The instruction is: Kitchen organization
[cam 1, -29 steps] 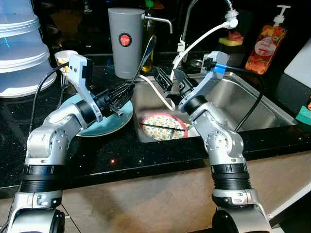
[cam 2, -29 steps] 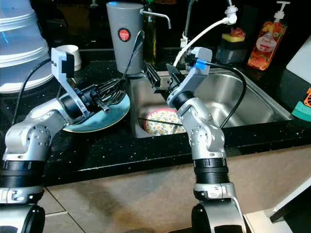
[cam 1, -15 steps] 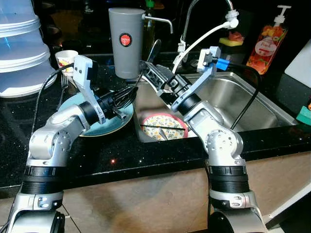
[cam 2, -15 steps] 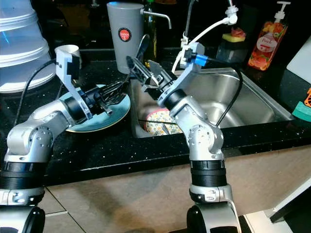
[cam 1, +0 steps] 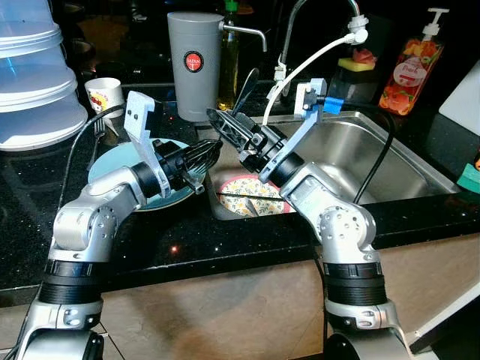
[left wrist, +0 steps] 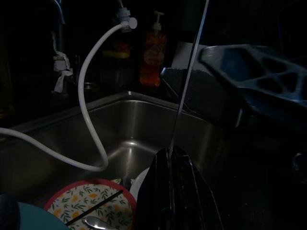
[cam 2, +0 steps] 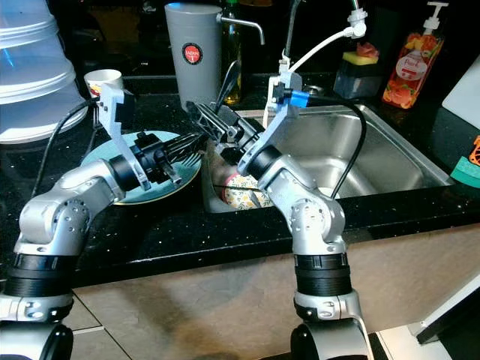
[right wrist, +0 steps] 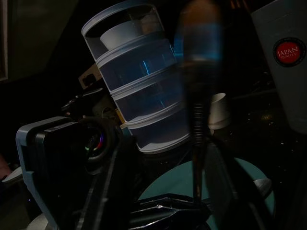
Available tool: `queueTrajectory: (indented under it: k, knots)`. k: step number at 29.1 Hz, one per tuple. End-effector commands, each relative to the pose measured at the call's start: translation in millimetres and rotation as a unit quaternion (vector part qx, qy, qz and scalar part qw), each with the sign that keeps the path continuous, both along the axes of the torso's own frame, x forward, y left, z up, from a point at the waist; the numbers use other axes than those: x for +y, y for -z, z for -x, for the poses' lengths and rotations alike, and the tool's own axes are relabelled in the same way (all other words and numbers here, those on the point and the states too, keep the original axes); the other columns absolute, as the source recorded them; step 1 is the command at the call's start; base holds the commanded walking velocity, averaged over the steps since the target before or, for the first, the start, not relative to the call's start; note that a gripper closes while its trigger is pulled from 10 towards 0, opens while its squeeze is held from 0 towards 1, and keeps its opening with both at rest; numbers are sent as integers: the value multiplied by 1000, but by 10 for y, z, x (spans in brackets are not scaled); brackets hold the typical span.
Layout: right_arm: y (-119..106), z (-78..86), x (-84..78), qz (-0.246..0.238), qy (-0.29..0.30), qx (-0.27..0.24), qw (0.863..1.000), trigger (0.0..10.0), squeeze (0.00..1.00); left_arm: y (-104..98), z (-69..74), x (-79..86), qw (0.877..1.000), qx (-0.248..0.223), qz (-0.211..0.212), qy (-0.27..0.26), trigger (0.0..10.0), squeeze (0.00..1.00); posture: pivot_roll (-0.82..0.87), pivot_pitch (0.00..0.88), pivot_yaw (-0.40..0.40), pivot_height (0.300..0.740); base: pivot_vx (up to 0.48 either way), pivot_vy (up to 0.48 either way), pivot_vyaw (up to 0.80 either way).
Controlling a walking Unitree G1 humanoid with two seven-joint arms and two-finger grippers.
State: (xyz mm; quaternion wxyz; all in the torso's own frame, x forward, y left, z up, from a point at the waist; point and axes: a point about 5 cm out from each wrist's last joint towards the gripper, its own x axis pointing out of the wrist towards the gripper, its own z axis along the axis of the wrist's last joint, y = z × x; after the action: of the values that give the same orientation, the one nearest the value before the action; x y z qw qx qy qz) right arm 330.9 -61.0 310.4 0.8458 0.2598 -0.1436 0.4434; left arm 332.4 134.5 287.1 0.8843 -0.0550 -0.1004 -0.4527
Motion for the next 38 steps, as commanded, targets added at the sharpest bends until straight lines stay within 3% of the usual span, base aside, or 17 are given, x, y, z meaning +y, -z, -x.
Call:
queueTrajectory:
  k: [1,20,21,26,27,38]
  knots:
    - [11,34,17,3,-13,2,1000,0,0,-6,23,-59,1000,-1,-1,13,0,0,-32,52,-12,740,0,0,0]
    - [-9,14,-38,4,1,-3,1000,0,0,-5,-7,-24,1000,1,-7,0,0,0,-45,61,-6,740,0,0,0]
    - [-16,6,-58,4,6,-4,1000,0,0,-18,-28,-18,1000,-1,0,-8,10000,1000,-45,61,-6,740,0,0,0]
    - [-53,-53,-176,6,34,-7,999,0,0,-10,-66,35,999,1,-4,-39,10000,1000,-63,61,2,740,0,0,0]
    - [-70,-67,-206,7,40,-9,999,0,0,-8,-79,60,999,0,-8,-49,10000,0,-63,60,2,740,0,0,0]
    - [-124,-168,-352,9,72,-13,997,0,0,-66,-161,258,993,-9,-9,-113,10000,0,-48,79,-12,740,0,0,0]
